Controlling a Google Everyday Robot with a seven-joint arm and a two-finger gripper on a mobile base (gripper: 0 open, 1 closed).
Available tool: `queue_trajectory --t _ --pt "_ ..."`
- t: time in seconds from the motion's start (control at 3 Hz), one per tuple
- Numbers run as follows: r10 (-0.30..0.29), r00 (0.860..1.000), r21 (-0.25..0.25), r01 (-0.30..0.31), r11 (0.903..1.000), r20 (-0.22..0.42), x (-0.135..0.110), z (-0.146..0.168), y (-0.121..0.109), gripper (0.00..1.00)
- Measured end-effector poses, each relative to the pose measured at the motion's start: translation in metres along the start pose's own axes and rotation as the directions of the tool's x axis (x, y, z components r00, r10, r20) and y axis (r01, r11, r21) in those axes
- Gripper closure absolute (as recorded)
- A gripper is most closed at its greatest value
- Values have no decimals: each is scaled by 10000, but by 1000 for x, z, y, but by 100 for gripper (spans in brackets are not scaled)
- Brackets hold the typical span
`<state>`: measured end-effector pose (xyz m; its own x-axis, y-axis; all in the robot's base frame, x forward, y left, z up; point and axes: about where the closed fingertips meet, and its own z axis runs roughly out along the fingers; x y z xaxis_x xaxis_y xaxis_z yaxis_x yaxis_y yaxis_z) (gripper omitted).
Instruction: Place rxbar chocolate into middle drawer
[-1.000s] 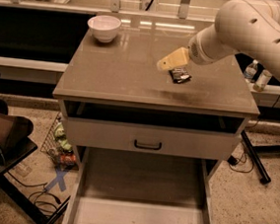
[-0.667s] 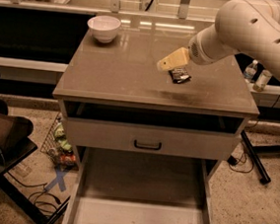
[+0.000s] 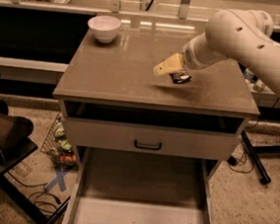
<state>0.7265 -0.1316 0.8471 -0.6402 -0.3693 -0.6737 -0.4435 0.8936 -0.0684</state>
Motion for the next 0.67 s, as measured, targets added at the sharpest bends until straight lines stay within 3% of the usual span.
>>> queue_trajectory --t 0.33,0.67 --pt "589 9977 -290 -599 9978 -342 14 25 3 3" --pt "893 9948 -594 -922 9940 -495 20 36 12 26"
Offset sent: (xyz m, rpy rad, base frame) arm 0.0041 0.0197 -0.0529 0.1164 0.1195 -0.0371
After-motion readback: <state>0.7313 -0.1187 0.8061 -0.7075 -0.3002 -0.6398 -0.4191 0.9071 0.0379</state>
